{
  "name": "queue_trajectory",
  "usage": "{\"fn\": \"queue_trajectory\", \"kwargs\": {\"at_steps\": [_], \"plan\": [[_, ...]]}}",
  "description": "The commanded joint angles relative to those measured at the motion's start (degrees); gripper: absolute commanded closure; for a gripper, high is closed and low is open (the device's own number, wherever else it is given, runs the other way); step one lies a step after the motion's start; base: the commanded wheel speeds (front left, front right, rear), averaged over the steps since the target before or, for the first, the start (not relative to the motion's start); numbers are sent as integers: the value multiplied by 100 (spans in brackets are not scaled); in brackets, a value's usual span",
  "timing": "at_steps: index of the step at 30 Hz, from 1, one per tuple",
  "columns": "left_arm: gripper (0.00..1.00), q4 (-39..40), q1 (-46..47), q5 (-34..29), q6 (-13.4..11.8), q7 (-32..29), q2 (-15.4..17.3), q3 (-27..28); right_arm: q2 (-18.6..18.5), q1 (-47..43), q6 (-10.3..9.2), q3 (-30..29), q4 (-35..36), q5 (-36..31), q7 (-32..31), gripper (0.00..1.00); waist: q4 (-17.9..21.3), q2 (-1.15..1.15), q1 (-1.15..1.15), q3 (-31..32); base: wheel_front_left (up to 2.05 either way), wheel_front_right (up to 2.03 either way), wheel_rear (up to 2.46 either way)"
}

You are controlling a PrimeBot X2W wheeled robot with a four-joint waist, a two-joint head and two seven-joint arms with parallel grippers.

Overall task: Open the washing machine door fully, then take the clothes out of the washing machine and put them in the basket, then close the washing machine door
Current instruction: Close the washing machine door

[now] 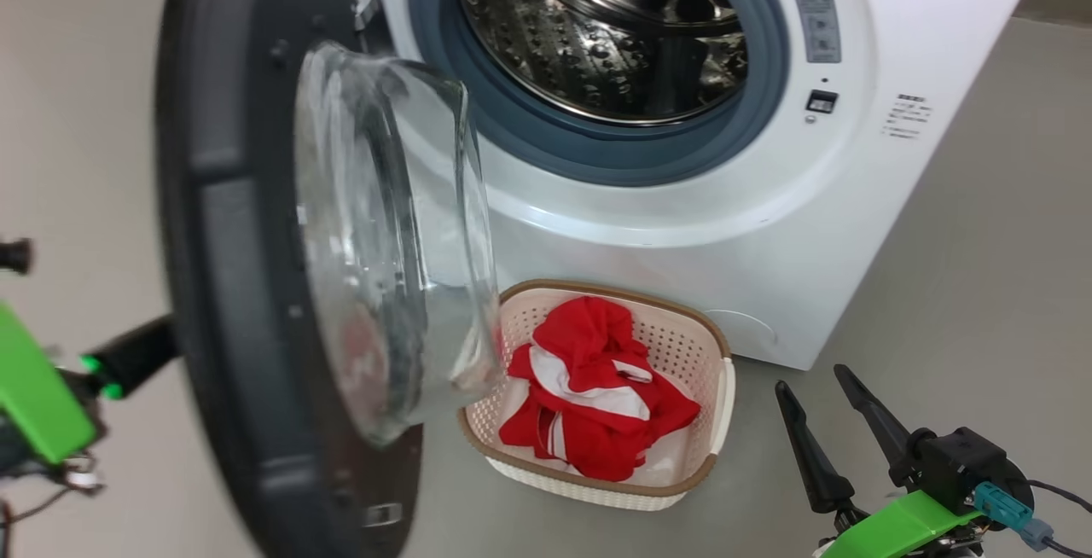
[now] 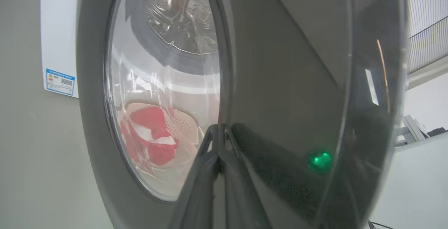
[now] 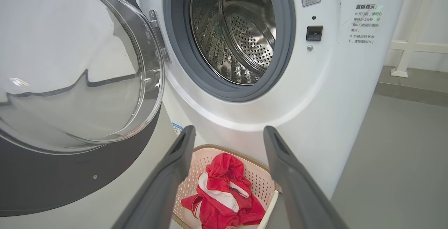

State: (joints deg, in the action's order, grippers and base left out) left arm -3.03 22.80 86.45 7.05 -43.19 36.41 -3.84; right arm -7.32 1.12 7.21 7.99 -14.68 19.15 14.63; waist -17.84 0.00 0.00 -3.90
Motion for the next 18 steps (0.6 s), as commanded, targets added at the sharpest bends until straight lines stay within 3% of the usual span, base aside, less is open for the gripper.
{"fn": "queue_trajectory", "kwargs": {"at_steps": [1,10,18], "plan": [[100,342,203,-17,44,62,127,135,-42,54,28,96,156,-5,37,0,115,0,0,18,0,0,0],[100,717,602,-324,44,672,-367,-497,21,79,28,28,196,-23,37,0,472,0,0,-51,0,0,0],[100,537,1057,-745,44,1487,-836,-1056,65,101,28,-34,213,-30,37,0,737,0,0,-119,0,0,0]]}}
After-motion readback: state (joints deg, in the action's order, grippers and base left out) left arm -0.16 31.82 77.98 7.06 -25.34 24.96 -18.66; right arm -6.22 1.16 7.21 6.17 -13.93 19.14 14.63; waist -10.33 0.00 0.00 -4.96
